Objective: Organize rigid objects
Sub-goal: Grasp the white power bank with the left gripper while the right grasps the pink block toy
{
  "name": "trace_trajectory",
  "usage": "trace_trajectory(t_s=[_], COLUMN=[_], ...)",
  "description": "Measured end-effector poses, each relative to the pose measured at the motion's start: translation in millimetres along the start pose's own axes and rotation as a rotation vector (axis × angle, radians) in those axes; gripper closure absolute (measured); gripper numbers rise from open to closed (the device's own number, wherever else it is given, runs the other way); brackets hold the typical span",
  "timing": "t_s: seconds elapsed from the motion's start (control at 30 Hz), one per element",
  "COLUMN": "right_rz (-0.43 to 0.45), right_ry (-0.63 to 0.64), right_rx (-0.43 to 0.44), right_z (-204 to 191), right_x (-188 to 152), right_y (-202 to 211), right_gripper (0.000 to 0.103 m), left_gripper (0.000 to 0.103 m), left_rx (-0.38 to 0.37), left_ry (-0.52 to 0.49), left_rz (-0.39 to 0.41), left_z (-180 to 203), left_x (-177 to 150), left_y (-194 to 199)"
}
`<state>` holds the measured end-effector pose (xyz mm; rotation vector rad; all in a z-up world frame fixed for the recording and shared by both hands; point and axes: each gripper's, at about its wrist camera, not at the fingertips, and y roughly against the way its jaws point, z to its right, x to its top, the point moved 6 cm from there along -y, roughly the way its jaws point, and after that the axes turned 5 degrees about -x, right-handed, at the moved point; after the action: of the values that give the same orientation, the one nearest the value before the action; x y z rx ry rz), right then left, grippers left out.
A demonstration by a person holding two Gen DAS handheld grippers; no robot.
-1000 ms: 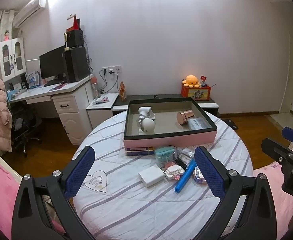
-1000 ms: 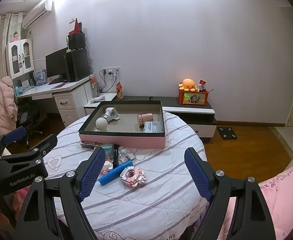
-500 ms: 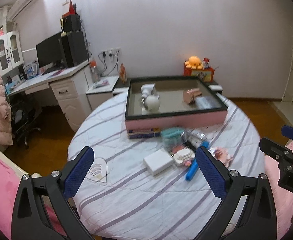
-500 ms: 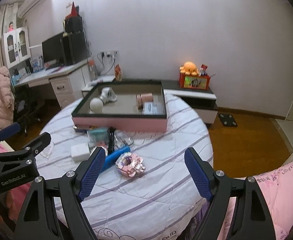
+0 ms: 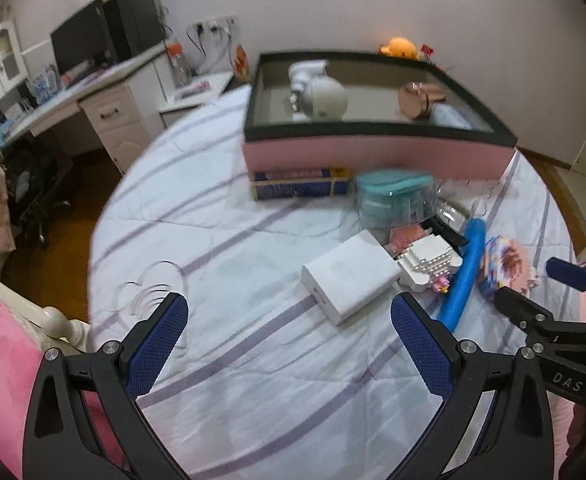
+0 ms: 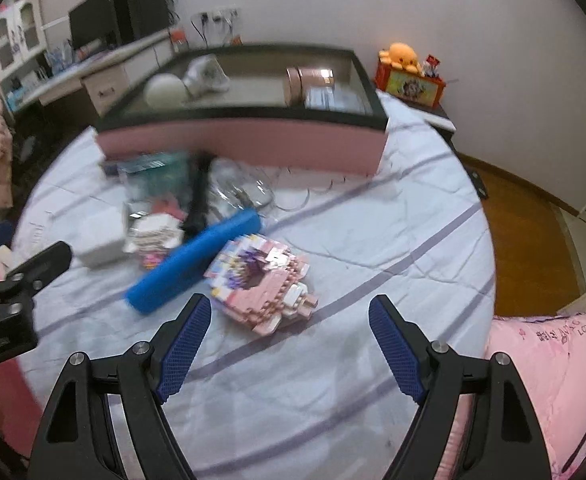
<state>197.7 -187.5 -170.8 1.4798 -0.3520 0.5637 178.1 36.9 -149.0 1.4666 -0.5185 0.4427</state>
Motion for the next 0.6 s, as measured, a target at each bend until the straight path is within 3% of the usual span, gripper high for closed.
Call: trace_trajectory(t_s=[0.07, 0.17, 0.23, 0.3, 0.37, 0.6], right_rz=[-0.025, -0.022, -0.016, -0.012, -0.016, -0.010], right_ry=[-0.016, -0.009, -0.007, -0.012, -0.022, -0.022], right_rx=[0.048, 0.038, 0.025, 0.019, 0.035, 0.040], right_z=[-1.6, -0.4, 1.9, 6.5, 10.3, 13.8], right_x=[0.4, 1.9, 4.2, 7.7, 10.6, 15.5], right_y=[-9.5, -17.7, -18.6, -18.8, -19.1, -20.9], right_gripper=[0.020, 0.021, 0.030, 0.040, 0.041, 0.042], left_gripper=[0.000, 0.000, 0.002, 0.012, 0.039, 0.050], left_rx=[-0.022, -0.026, -0.027, -0.053, -0.103, -0.105], left_ry=[-0.008, -0.027, -0.051, -0.078, -0.096, -0.101], left_rz=[-0.028, -0.054, -0.055, -0.067, -0.047, -0.066], left_z=[3.5, 7.8, 11.3, 17.6, 23.4, 26.1], left_x=[1.0, 3.0, 3.6, 3.1, 5.5, 5.9], left_y=[-12.1, -27.7, -37.1, -44.1, -39.1, -34.3])
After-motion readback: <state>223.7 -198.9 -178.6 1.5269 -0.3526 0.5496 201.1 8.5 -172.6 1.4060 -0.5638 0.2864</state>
